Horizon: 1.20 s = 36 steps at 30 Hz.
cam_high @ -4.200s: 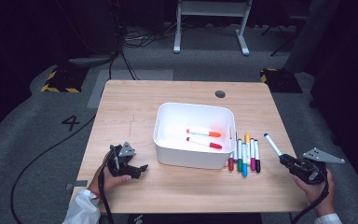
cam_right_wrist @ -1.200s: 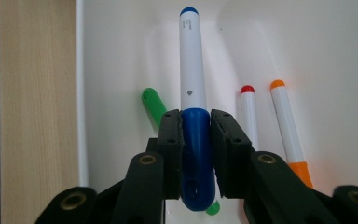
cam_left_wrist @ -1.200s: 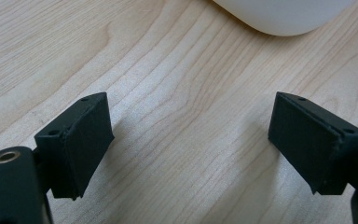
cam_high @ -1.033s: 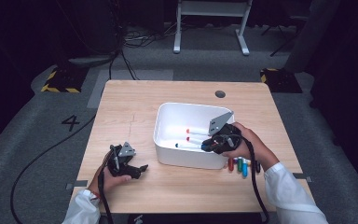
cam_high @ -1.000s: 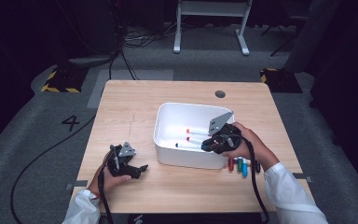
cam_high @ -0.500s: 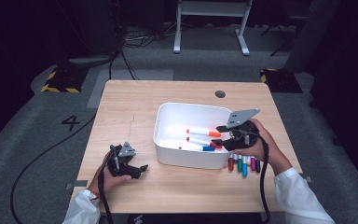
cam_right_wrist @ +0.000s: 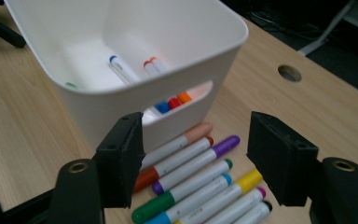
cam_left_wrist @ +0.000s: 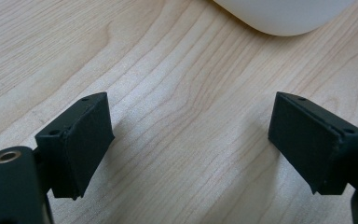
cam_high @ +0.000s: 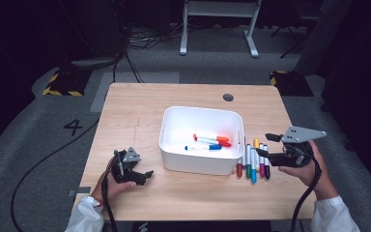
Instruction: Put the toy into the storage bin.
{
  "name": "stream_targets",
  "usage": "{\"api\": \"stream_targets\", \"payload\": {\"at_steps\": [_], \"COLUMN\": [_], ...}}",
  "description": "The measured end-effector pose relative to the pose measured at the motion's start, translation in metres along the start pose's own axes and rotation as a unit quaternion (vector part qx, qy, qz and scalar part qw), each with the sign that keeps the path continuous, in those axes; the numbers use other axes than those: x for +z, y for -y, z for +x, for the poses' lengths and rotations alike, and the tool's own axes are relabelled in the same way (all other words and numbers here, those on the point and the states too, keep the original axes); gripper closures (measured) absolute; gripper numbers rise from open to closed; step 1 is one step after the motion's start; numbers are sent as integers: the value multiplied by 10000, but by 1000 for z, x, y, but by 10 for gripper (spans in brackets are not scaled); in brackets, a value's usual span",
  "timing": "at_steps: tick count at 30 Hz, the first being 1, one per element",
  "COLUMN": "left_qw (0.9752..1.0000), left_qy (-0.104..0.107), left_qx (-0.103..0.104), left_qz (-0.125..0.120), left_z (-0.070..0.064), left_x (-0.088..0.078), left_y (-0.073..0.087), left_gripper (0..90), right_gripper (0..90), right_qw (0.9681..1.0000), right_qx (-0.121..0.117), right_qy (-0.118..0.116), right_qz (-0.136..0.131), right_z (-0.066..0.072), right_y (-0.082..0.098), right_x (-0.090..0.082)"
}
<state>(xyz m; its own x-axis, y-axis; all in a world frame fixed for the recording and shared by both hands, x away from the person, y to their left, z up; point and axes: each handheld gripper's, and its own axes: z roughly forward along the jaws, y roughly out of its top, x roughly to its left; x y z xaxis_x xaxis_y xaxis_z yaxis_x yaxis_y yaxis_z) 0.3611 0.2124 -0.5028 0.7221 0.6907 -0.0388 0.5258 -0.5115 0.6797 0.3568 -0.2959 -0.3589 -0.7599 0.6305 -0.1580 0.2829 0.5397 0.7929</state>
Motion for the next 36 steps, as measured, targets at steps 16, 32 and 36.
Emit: {"api": "stream_targets", "payload": {"at_steps": [16,32,36], "left_qw": [10000,10000,10000], "left_qy": [-4,-4,-3], "left_qx": [-5,-1,-4], "left_qz": [4,2,4], "left_z": [0,0,0], "left_x": [0,0,0], "left_y": [0,0,0], "left_gripper": [138,138,138], "right_gripper": [381,388,417], "right_qw": [9896,9840,9808], "right_qx": [1110,1412,1538], "right_qy": [443,517,645], "right_qz": [802,961,1013], "right_z": [-15,-25,-29], "right_y": [109,125,130], "right_x": [26,45,44]}}
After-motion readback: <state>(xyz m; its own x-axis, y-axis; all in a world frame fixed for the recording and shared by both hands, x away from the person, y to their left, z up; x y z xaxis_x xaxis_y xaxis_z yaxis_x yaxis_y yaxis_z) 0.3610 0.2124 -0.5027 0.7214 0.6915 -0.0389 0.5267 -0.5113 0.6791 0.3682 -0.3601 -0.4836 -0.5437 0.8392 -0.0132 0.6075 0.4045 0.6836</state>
